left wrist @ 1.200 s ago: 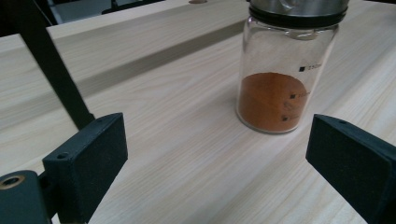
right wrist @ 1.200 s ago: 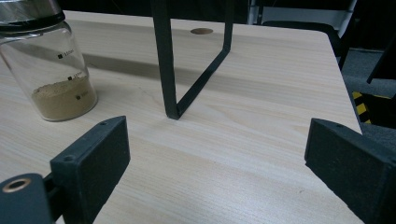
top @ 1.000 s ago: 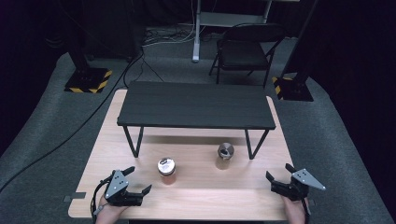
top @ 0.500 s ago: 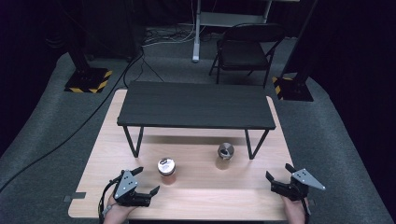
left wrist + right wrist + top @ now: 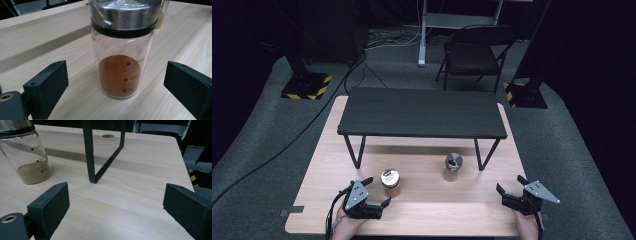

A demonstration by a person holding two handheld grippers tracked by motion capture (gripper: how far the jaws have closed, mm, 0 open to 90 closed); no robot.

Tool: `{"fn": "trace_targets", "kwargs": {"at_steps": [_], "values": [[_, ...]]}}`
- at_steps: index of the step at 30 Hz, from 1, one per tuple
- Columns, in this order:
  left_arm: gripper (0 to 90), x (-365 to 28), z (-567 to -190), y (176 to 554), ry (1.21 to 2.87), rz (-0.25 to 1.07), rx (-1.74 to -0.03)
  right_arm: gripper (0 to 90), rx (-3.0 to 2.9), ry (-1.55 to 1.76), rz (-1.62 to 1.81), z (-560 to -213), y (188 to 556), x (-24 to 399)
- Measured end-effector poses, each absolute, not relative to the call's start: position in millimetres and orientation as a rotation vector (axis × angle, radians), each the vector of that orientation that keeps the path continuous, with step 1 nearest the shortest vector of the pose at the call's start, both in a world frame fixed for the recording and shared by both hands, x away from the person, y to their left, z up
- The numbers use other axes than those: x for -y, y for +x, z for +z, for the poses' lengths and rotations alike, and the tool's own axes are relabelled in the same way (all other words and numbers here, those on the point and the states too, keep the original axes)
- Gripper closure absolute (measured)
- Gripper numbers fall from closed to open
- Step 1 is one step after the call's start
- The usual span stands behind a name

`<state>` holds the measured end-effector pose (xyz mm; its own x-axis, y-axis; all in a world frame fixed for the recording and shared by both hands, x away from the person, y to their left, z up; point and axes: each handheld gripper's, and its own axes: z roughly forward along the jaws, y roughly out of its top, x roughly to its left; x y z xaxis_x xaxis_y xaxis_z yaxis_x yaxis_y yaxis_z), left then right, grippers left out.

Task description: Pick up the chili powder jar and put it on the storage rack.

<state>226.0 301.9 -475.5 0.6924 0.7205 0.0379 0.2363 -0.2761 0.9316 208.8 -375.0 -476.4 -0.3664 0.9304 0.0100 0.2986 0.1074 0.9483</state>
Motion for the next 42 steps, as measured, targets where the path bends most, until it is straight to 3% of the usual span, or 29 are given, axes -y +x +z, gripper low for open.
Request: {"fn": "trace_targets", "kwargs": {"at_steps": [12, 21, 42], "values": [[8.8, -278, -472, 243, 1.851, 0.536, -0.759, 5.9, -1.760, 1.200, 1.270, -476, 208, 374], [30.8, -262, -467, 249, 1.880, 0.559, -0.811, 6.2, -1.762, 1.205, 1.270, -476, 209, 374], [31.4, -263, -458, 245, 1.841, 0.565, -0.795, 6.3, -1.758, 1.205, 1.273, -476, 209, 374]]}}
